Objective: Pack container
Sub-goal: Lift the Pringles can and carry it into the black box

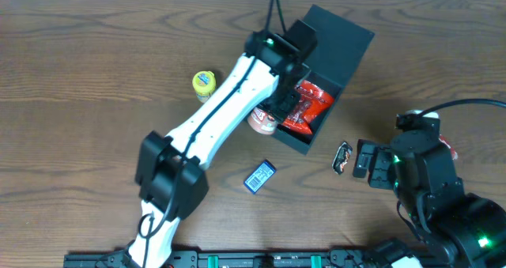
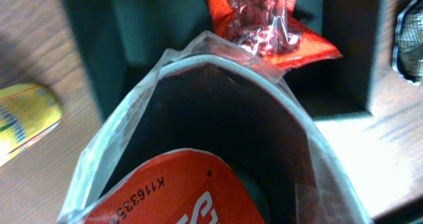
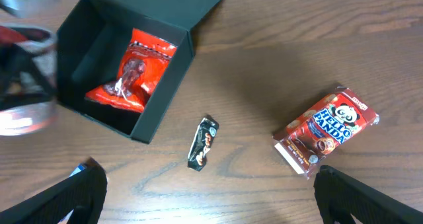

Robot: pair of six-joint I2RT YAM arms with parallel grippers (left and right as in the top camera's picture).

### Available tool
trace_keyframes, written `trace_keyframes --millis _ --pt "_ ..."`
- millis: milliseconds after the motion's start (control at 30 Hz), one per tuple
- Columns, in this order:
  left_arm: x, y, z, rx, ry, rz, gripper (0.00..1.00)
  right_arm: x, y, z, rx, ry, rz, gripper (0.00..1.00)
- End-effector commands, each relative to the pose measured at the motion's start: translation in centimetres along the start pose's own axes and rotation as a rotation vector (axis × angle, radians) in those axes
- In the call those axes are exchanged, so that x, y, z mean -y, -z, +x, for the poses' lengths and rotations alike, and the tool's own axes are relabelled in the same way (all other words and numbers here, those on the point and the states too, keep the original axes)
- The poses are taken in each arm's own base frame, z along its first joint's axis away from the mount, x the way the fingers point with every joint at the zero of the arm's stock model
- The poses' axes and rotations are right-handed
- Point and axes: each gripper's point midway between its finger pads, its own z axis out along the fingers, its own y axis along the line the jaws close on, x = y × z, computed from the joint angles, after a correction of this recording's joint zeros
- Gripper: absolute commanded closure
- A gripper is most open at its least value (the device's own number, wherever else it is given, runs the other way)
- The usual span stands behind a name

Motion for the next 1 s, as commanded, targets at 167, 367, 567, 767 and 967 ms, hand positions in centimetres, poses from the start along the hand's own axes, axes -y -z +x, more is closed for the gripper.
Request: trace_keyframes --millis 167,367,567,767,967 --pt "-1.3 -1.7 -2.6 0.055 -0.032 -0.059 0.78 0.5 -0.2 0.3 -0.003 -0.004 0.03 0.01" --pt "-2.0 -1.8 -3.4 0.085 -0.03 -0.081 0.78 0.7 -0.7 0.8 -0.017 -0.015 0.043 0.01" --pt "-3.9 -2.0 -3.1 0.068 -0.011 -0.141 0.78 0.8 -0.7 0.7 -0.013 -0.016 0.049 0.01" --pt "-5.3 -2.7 -2.5 0.032 0.01 -0.146 0.78 0.8 -0.7 0.7 -0.013 -0.016 0.049 0.01" --pt "-5.5 -5.3 -1.9 -0.037 0.011 -0.147 0.78 0.8 -0.7 0.7 -0.011 -0.017 0.049 0.01"
